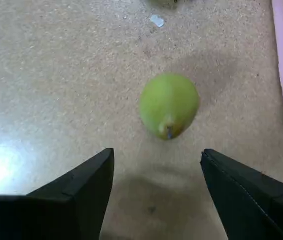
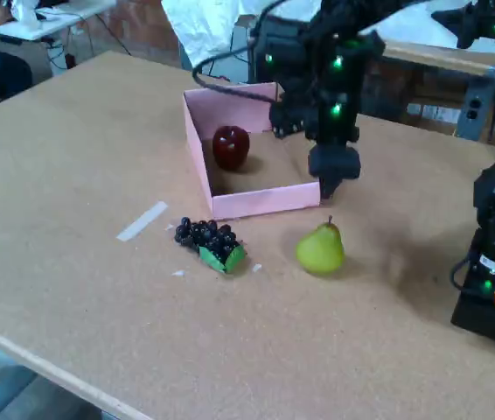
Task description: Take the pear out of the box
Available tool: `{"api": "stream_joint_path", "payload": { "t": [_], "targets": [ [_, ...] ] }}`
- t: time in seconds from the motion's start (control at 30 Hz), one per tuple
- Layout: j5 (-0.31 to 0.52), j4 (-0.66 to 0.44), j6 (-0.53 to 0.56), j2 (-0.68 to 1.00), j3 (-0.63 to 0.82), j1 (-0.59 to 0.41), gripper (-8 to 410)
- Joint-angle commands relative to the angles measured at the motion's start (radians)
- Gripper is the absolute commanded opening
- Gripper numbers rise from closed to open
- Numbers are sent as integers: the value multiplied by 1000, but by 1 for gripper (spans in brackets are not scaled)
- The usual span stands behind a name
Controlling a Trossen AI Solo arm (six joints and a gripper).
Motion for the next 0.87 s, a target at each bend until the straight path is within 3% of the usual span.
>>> {"api": "stream_joint_path", "payload": {
  "t": [0.0,0.83],
  "targets": [
    [-6,-84,18,0,55,4,238],
    [-6,-85,26,0,66,5,238]
  ]
}}
